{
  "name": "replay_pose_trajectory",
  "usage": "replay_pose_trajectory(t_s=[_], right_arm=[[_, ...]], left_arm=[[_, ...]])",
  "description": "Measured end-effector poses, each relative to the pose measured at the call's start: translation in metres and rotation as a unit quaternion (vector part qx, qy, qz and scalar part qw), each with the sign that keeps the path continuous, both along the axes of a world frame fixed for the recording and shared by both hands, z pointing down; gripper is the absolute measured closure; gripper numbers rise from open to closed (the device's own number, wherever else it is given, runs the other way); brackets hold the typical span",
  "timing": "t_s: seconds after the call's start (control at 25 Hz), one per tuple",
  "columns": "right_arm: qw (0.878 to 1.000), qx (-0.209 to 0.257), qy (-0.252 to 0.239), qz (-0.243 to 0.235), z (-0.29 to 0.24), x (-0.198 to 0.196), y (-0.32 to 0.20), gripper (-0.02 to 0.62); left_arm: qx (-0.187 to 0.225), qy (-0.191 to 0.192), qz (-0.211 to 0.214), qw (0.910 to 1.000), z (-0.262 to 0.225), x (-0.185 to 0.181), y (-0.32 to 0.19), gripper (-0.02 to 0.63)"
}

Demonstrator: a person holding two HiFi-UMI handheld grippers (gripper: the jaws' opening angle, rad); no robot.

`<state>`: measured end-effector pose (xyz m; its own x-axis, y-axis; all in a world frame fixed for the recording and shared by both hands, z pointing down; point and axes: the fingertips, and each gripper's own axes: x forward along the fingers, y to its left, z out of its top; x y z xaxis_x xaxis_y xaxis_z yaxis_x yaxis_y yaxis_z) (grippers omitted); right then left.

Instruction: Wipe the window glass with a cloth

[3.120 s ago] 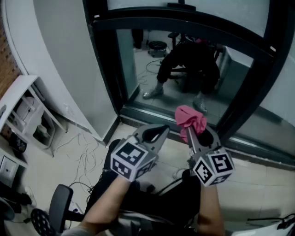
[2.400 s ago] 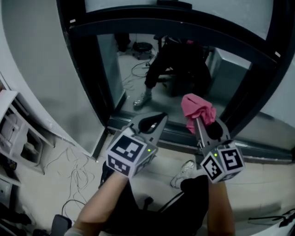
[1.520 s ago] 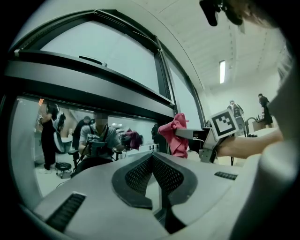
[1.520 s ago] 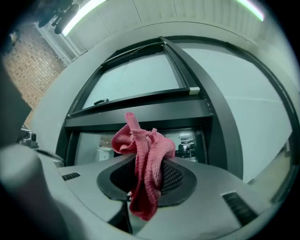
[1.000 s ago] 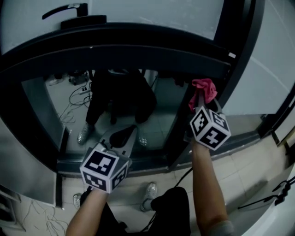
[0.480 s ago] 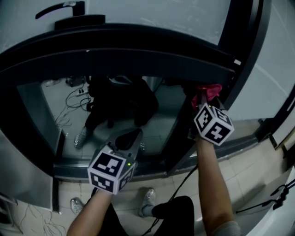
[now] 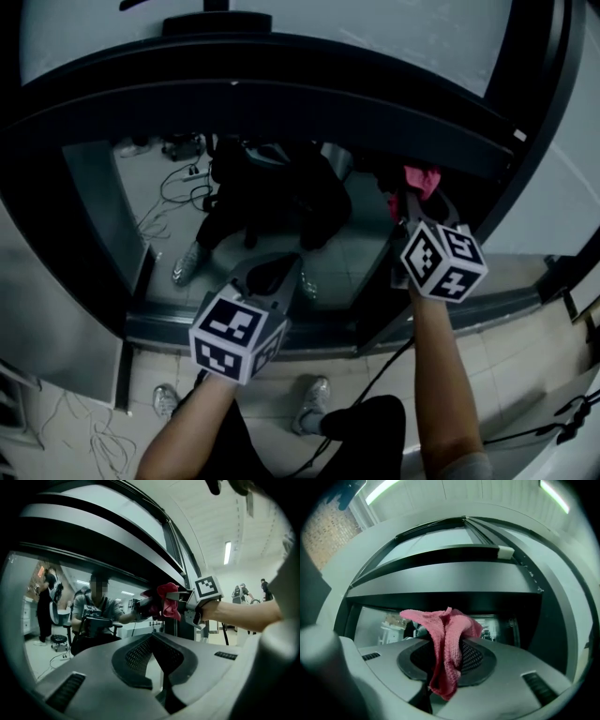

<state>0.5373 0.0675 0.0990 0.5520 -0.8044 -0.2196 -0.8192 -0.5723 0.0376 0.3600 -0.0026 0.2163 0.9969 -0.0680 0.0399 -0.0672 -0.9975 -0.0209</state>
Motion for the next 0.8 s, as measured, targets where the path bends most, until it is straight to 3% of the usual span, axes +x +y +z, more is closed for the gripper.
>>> replay_pose_trajectory(t_s=[0.4, 0.8], right_arm=[[0.995, -0.014, 0.019, -0.093, -0.005, -0.072, -0.063, 0.489], [0.986, -0.011, 0.021, -0.168, -0.001, -0.152, -0.134, 0.489]], left_arm=[[-0.002, 0.001, -0.058, 0.9983, -0.002, -0.051, -0.045, 0.601], [0.005, -0.007, -0.127, 0.9919, -0.001, -0.126, -0.101, 0.601]])
